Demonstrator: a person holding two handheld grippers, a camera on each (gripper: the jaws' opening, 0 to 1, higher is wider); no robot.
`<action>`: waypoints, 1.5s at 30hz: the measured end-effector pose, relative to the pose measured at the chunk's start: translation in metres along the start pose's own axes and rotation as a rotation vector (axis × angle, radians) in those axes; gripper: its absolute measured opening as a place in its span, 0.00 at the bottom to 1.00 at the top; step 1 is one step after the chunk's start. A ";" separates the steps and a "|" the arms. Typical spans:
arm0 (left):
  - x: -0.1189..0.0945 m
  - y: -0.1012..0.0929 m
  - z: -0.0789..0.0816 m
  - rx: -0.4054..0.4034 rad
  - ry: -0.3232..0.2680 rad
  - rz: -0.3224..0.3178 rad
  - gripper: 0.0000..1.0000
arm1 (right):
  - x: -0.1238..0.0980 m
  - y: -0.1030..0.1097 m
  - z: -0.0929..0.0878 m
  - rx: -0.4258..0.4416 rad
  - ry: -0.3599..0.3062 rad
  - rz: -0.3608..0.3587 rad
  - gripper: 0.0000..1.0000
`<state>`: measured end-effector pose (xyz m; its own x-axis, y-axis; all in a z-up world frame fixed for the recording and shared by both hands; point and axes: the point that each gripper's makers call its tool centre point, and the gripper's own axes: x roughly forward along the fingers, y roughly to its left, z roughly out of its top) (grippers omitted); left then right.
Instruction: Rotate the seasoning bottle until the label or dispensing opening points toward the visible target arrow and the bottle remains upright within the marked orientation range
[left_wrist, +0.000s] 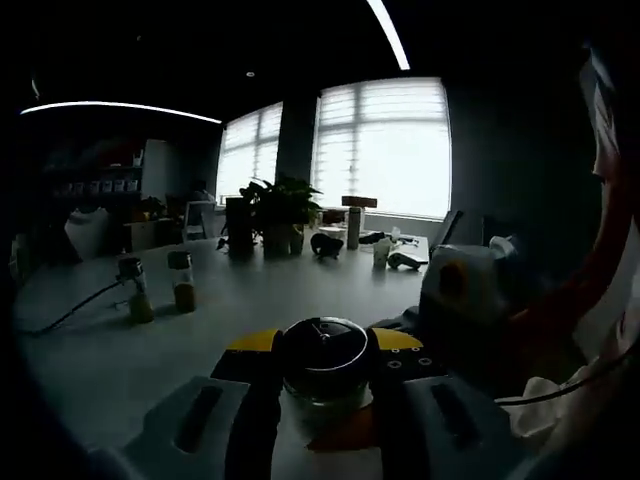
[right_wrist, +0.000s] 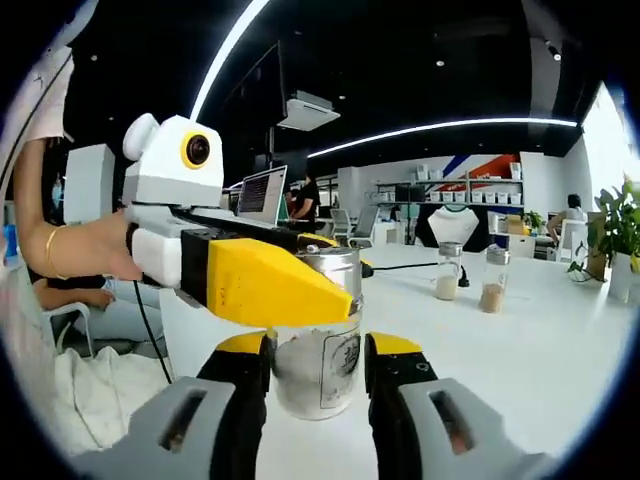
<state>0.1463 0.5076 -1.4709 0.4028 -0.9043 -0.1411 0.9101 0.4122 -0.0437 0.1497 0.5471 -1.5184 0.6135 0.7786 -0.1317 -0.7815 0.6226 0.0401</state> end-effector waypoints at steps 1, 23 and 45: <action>-0.001 -0.001 0.001 -0.006 -0.006 -0.017 0.34 | 0.000 0.001 0.001 0.019 -0.003 0.024 0.42; -0.009 0.003 0.012 -0.069 -0.047 -0.011 0.34 | 0.004 0.009 0.009 -0.017 0.052 0.013 0.32; -0.007 0.012 0.010 0.104 0.020 0.265 0.33 | 0.010 -0.016 0.006 -0.017 0.054 -0.307 0.32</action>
<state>0.1556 0.5182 -1.4605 0.6271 -0.7636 -0.1536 0.7787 0.6195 0.0993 0.1692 0.5452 -1.5139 0.8144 0.5490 -0.1879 -0.5630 0.8260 -0.0266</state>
